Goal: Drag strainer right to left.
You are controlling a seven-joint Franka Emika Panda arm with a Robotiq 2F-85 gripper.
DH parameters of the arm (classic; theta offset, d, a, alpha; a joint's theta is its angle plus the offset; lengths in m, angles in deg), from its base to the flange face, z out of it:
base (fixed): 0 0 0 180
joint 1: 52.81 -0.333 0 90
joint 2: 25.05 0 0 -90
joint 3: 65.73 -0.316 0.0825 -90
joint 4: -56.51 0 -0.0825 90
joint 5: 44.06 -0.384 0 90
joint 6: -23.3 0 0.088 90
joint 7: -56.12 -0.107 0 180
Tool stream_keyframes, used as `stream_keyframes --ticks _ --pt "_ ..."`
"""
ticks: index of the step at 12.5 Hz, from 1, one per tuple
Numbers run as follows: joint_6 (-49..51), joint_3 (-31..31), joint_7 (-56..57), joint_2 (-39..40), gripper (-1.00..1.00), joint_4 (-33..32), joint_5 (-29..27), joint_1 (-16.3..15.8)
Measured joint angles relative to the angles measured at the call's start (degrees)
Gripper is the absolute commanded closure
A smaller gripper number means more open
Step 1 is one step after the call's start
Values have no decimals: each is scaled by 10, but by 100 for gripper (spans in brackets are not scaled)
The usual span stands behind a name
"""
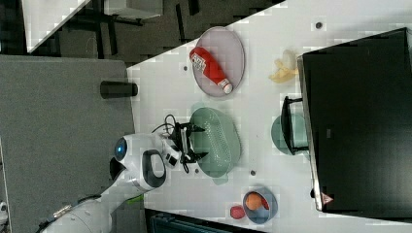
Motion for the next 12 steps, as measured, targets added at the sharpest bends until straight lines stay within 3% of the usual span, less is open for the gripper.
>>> stream_keyframes --ticks 2,6,12 --pt "-6 -9 -29 0 -100 -4 2 -5" --pt "1 -14 -72 47 -100 50 7 -28" --pt "11 -10 -107 99 -100 131 -9 -85"
